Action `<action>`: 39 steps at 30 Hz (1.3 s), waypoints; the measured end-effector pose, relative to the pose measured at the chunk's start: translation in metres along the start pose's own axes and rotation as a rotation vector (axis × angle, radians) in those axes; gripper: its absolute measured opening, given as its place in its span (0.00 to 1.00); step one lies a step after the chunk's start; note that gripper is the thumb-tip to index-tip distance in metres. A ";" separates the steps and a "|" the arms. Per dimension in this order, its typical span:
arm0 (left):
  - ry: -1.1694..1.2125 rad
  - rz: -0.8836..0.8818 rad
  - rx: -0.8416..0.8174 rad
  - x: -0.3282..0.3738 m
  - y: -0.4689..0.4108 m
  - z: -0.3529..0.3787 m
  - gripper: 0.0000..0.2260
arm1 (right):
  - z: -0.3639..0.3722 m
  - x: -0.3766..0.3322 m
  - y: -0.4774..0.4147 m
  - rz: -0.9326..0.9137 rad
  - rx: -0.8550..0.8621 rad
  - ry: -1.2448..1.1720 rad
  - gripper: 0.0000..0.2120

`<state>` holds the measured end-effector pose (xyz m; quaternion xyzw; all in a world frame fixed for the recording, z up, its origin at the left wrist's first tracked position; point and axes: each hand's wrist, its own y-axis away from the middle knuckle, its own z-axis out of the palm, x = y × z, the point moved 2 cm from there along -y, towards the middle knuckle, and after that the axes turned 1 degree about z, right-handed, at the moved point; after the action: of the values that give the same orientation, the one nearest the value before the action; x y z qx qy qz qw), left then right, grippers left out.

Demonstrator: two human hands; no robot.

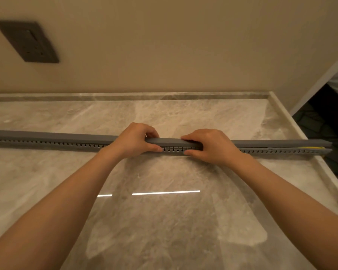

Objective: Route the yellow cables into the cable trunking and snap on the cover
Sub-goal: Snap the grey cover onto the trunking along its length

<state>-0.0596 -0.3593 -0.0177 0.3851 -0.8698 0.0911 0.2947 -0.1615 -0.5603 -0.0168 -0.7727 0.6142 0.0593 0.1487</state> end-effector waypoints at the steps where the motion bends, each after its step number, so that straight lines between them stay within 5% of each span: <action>1: 0.005 -0.006 -0.001 0.000 0.000 0.000 0.14 | 0.000 0.000 0.004 -0.012 0.014 0.027 0.21; 10: 0.031 -0.051 -0.053 0.004 -0.003 -0.002 0.13 | -0.015 0.025 0.050 -0.119 0.163 0.186 0.25; 23: 0.011 -0.156 -0.146 0.006 -0.012 -0.013 0.10 | -0.029 0.063 0.101 0.012 0.575 0.346 0.12; 29: -0.259 -0.188 -0.234 0.028 -0.021 -0.018 0.09 | -0.032 0.069 0.097 0.008 0.593 0.292 0.15; 33: -0.451 -0.116 -0.235 0.063 -0.024 -0.003 0.12 | -0.035 0.070 0.095 -0.015 0.580 0.273 0.12; 39: -0.412 0.147 -0.134 0.126 -0.032 0.058 0.15 | -0.038 0.074 0.095 -0.064 0.564 0.305 0.06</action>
<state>-0.1289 -0.4818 0.0063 0.3106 -0.9415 -0.0264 0.1282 -0.2390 -0.6597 -0.0159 -0.7199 0.5971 -0.2343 0.2650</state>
